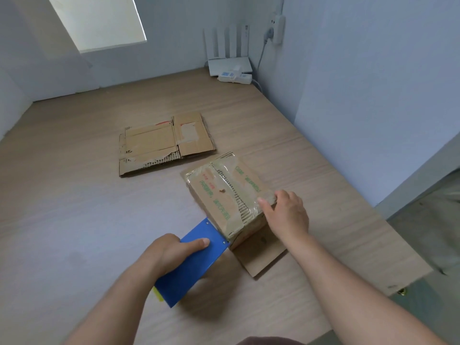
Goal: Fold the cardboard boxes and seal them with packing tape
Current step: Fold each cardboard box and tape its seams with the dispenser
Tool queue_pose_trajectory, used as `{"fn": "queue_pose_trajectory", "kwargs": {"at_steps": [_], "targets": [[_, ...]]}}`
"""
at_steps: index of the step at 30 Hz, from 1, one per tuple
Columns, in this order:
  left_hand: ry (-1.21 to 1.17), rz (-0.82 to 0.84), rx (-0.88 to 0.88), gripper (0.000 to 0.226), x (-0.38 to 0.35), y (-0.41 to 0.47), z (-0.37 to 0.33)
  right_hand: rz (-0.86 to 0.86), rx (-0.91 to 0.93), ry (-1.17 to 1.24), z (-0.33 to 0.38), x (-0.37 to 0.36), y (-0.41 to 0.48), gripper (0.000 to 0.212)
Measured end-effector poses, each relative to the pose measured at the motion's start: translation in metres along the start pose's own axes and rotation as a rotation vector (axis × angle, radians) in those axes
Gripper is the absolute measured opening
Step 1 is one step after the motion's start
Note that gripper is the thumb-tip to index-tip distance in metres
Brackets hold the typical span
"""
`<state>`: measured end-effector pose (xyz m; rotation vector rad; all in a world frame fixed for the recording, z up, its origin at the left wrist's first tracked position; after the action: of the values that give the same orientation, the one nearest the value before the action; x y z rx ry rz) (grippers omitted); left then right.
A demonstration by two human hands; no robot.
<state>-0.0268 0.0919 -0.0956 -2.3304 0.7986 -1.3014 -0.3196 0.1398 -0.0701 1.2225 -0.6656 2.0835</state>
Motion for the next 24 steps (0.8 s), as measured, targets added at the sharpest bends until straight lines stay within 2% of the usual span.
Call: {"fn": "queue_pose_trajectory", "kwargs": {"at_steps": [4,12,24], "targets": [[-0.044,0.004,0.028,0.07,0.001,-0.007,-0.002,0.096,-0.116,0.104,-0.002,-0.008,0.005,0.056],[-0.066,0.015,0.072,0.065,0.017,-0.038,0.004,0.165,-0.164,0.179,-0.005,-0.008,0.012,0.047],[0.4,-0.084,0.09,0.047,0.016,-0.016,-0.042,0.17,-0.181,0.119,-0.006,-0.008,0.013,0.048]]}}
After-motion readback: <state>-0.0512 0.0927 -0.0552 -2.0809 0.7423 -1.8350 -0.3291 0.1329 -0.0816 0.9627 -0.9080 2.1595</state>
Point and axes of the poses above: each hand's wrist, its own y-axis towards the middle knuckle, its own x-axis out of the back of the hand, z = x × y, the point moved 7 cm from there along y, towards the middle knuckle, and after that the axes turned 14 degrees about -x, right-handed, at the moved point
